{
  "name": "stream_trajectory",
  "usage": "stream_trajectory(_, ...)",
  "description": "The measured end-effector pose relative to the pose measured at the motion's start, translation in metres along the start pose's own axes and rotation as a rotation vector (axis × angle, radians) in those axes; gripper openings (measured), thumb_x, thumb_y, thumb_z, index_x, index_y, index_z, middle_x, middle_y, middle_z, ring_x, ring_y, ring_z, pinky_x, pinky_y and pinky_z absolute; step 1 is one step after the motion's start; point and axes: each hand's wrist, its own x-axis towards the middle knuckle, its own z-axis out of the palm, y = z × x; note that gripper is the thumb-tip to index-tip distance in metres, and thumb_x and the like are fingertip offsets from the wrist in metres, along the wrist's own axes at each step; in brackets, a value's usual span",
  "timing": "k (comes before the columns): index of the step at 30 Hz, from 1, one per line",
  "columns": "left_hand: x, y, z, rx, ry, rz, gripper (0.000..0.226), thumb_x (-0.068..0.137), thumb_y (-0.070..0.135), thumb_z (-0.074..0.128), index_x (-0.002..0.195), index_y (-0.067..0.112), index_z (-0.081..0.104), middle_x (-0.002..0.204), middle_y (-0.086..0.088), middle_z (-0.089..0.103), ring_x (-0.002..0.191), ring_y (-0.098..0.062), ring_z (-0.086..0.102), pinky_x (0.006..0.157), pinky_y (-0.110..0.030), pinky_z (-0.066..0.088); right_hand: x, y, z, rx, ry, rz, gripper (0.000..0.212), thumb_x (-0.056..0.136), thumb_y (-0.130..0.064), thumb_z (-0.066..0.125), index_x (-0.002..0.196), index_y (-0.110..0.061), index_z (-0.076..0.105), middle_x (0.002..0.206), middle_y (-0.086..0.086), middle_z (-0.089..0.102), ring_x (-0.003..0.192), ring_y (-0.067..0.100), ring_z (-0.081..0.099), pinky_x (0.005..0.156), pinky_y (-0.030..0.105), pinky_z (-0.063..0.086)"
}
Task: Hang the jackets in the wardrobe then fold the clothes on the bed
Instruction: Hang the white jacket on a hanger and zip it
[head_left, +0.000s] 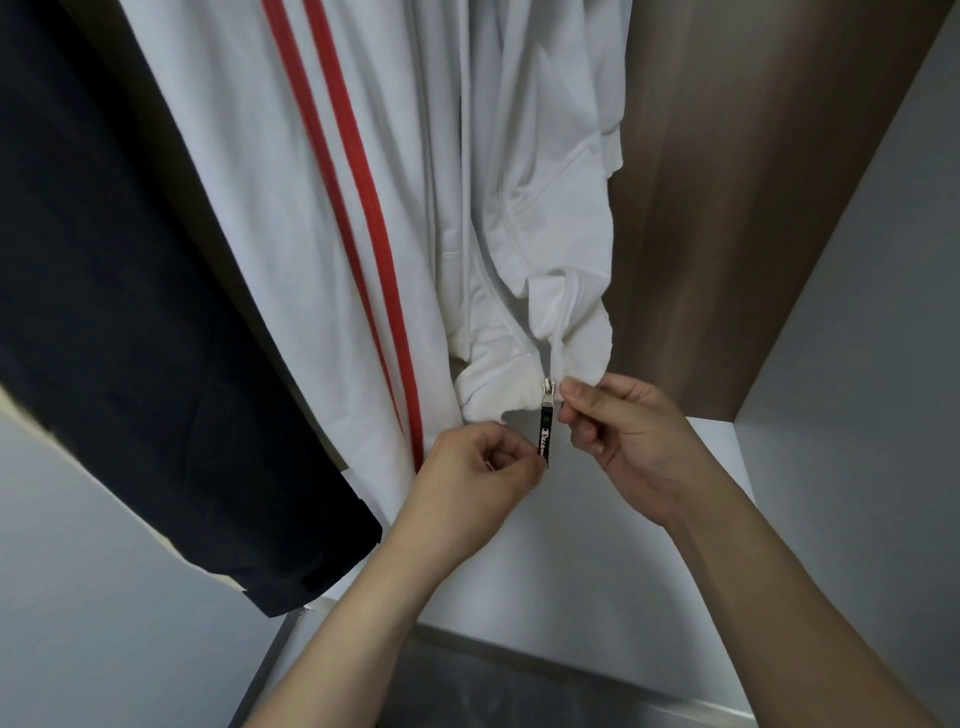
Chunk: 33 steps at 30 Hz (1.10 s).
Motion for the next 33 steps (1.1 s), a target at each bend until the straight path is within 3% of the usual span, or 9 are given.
stream_trajectory(4, -0.004, 0.009, -0.005, 0.052, 0.024, -0.015, 0.024, 0.085, 0.020, 0.054, 0.061, 0.025, 0.055, 0.045, 0.014, 0.044, 0.039, -0.003, 0.039, 0.039, -0.020, 0.034, 0.000, 0.000, -0.003, -0.012, 0.016, -0.012, 0.014, 0.071, -0.020, 0.071, 0.058, -0.017, 0.069, 0.061, 0.003, 0.060, 0.050, 0.009, 0.042, 0.047, 0.017, 0.033)
stream_trajectory(7, -0.003, 0.026, -0.018, 0.314, 0.095, 0.165, 0.023, 0.084, 0.038, 0.039, 0.066, 0.025, 0.046, 0.053, 0.013, 0.052, 0.049, -0.005, 0.046, 0.049, -0.028, 0.034, 0.001, 0.001, -0.007, -0.126, 0.029, -0.042, 0.026, 0.085, -0.016, 0.065, 0.059, -0.020, 0.069, 0.060, 0.000, 0.055, 0.055, 0.011, 0.039, 0.052, 0.021, 0.030)
stream_trajectory(9, 0.004, 0.041, -0.026, 0.505, 0.103, 0.298, 0.024, 0.083, 0.039, 0.031, 0.073, 0.022, 0.044, 0.063, 0.006, 0.055, 0.061, -0.013, 0.051, 0.054, -0.034, 0.037, 0.001, 0.004, -0.008, -0.186, 0.021, -0.064, 0.024, 0.092, -0.012, 0.059, 0.072, -0.018, 0.069, 0.064, 0.000, 0.052, 0.058, 0.010, 0.041, 0.056, 0.024, 0.031)
stream_trajectory(13, 0.026, 0.065, -0.038, 0.664, 0.015, 0.354, 0.028, 0.093, 0.031, 0.032, 0.080, 0.010, 0.045, 0.069, -0.005, 0.054, 0.066, -0.026, 0.051, 0.056, -0.037, 0.039, 0.000, 0.009, -0.010, -0.195, -0.045, -0.092, 0.011, 0.090, -0.015, 0.060, 0.096, -0.011, 0.068, 0.079, -0.001, 0.064, 0.069, 0.010, 0.053, 0.060, 0.023, 0.041)
stream_trajectory(17, 0.041, 0.070, -0.038, 0.846, -0.008, 0.428, 0.034, 0.102, 0.032, 0.033, 0.069, 0.019, 0.034, 0.062, 0.001, 0.045, 0.062, -0.025, 0.045, 0.054, -0.036, 0.030, -0.001, 0.011, -0.014, -0.167, -0.074, -0.137, 0.022, 0.078, -0.014, 0.070, 0.100, -0.013, 0.070, 0.089, -0.002, 0.072, 0.073, 0.007, 0.061, 0.064, 0.020, 0.046)
stream_trajectory(21, 0.050, 0.063, -0.034, 1.047, 0.149, 0.578, 0.029, 0.103, 0.036, 0.034, 0.079, 0.021, 0.033, 0.068, 0.009, 0.040, 0.065, -0.020, 0.044, 0.056, -0.033, 0.026, 0.001, 0.016, -0.017, -0.117, -0.024, -0.212, 0.016, 0.079, -0.009, 0.069, 0.094, -0.013, 0.071, 0.081, -0.002, 0.070, 0.066, 0.006, 0.059, 0.066, 0.017, 0.048)
stream_trajectory(25, 0.054, 0.064, -0.028, 1.080, 0.223, 0.694, 0.023, 0.101, 0.030, 0.040, 0.081, 0.022, 0.033, 0.078, -0.004, 0.059, 0.077, -0.033, 0.057, 0.066, -0.034, 0.023, 0.003, 0.020, -0.020, 0.078, -0.005, -0.208, 0.021, 0.077, -0.013, 0.066, 0.097, -0.008, 0.069, 0.087, 0.012, 0.060, 0.068, 0.013, 0.050, 0.069, 0.021, 0.045)
stream_trajectory(29, 0.054, 0.060, -0.023, 1.199, 0.322, 0.701, 0.022, 0.097, 0.026, 0.049, 0.077, 0.021, 0.042, 0.076, -0.007, 0.065, 0.077, -0.032, 0.055, 0.072, -0.034, 0.015, 0.004, 0.026, -0.022, 0.058, 0.020, -0.206, 0.019, 0.087, -0.001, 0.059, 0.103, -0.007, 0.067, 0.089, 0.012, 0.061, 0.069, 0.013, 0.049, 0.069, 0.020, 0.045)
stream_trajectory(33, 0.059, 0.060, -0.016, 1.339, 0.361, 0.646, 0.021, 0.095, 0.027, 0.047, 0.075, 0.020, 0.047, 0.074, -0.001, 0.064, 0.079, -0.026, 0.051, 0.071, -0.034, 0.013, 0.008, 0.032, -0.021, -0.008, 0.066, -0.210, 0.023, 0.090, 0.007, 0.055, 0.105, -0.007, 0.065, 0.082, -0.001, 0.070, 0.065, 0.006, 0.055, 0.065, 0.017, 0.045)
